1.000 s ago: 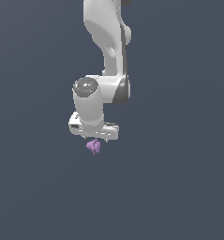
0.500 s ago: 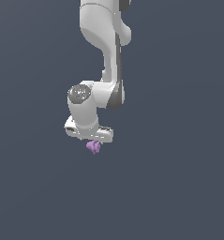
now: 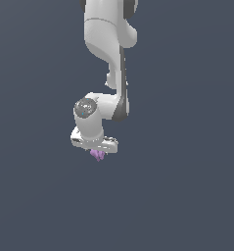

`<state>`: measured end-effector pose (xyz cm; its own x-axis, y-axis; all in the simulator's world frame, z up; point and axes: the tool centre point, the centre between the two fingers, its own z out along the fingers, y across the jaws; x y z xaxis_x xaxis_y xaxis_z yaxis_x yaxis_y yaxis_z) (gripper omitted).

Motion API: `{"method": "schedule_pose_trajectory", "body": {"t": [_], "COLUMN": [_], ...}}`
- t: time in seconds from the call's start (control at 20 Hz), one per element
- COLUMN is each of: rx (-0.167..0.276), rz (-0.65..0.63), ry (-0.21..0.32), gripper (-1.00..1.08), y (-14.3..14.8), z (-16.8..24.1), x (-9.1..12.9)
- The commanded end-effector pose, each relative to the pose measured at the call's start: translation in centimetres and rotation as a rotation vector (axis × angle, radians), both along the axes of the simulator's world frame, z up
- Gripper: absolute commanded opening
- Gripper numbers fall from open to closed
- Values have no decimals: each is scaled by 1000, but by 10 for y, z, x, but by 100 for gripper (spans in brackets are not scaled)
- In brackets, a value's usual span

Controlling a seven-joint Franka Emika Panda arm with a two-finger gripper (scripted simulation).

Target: Pick up the object and move it to a goal position.

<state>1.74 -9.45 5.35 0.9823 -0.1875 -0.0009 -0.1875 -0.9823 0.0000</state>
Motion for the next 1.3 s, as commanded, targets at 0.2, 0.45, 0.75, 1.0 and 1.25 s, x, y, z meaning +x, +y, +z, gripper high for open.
{"method": "schedule_pose_trajectory", "body": {"t": [0.2, 0.45, 0.75, 1.0, 1.25], "rx": [0, 0, 0, 0, 0], "rz": [-1, -1, -1, -1, -1], "ry": [-1, -1, -2, -2, -2], "gripper": [100, -100, -100, -100, -100], "y": [-1, -1, -1, 0, 3], "z": [-13, -13, -13, -6, 14], "x": [1, 1, 1, 1, -2]}}
